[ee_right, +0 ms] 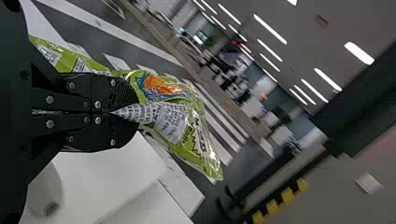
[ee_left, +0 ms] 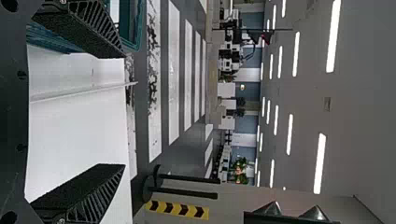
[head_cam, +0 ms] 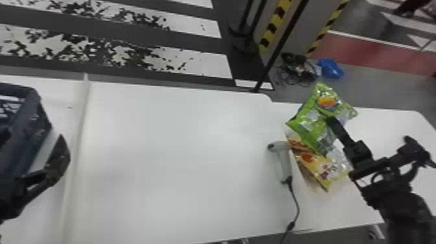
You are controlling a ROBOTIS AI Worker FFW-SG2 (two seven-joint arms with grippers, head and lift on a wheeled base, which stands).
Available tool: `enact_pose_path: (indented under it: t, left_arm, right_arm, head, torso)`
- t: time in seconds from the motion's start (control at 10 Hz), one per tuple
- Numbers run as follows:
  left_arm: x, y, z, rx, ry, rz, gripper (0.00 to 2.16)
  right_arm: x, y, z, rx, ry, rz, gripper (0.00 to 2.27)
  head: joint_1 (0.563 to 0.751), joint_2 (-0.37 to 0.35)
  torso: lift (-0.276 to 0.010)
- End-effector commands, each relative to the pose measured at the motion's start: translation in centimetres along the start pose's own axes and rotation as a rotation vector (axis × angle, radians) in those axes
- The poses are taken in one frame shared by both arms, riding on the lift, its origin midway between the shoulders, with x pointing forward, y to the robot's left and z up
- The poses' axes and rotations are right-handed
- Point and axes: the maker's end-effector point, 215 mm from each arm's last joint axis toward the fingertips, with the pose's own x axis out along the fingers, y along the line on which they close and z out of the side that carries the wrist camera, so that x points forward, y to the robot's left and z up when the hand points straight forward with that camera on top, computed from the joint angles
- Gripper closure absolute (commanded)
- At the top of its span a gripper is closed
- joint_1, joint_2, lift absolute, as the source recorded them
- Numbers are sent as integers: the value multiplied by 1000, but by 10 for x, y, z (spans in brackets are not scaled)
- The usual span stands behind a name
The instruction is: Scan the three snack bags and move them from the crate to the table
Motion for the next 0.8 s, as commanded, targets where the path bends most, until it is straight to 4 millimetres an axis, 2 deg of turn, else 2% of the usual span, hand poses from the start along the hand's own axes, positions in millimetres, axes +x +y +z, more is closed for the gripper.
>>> enact_pose_path:
  t: [0.0, 0.1, 0.2, 0.3, 0.4, 0.6, 0.7]
  left_arm:
    - [0, -3, -1, 4, 3, -13, 29]
    - [0, -5, -2, 4, 4, -18, 29]
    - [1, -9, -6, 3, 11, -26, 29]
    - [1, -11, -7, 2, 10, -32, 29]
    - [0, -15, -5, 3, -3, -39, 29]
    - [0, -18, -2, 4, -16, -48, 29]
    - [-1, -19, 0, 5, -23, -52, 29]
  right_arm:
    - [-4, -63, 78, -68, -254, -205, 2165]
    - [-8, -98, 106, -101, -336, -352, 2165]
    - [-4, -118, 117, -113, -369, -477, 2162]
    - [0, -130, 120, -140, -362, -572, 2148]
    - [9, -133, 112, -197, -327, -625, 2142]
    - [10, -136, 106, -340, -312, -734, 2081]
    - [5, -148, 101, -366, -288, -817, 2078]
  head:
    - [695, -350]
    - [695, -350]
    - [695, -350]
    - [695, -350]
    - [695, -350]
    - [695, -350]
    - [695, -350]
  torso:
    - [-62]
    - [-62]
    - [-62]
    - [-62]
    - [-62]
    - [-62]
    - [-62]
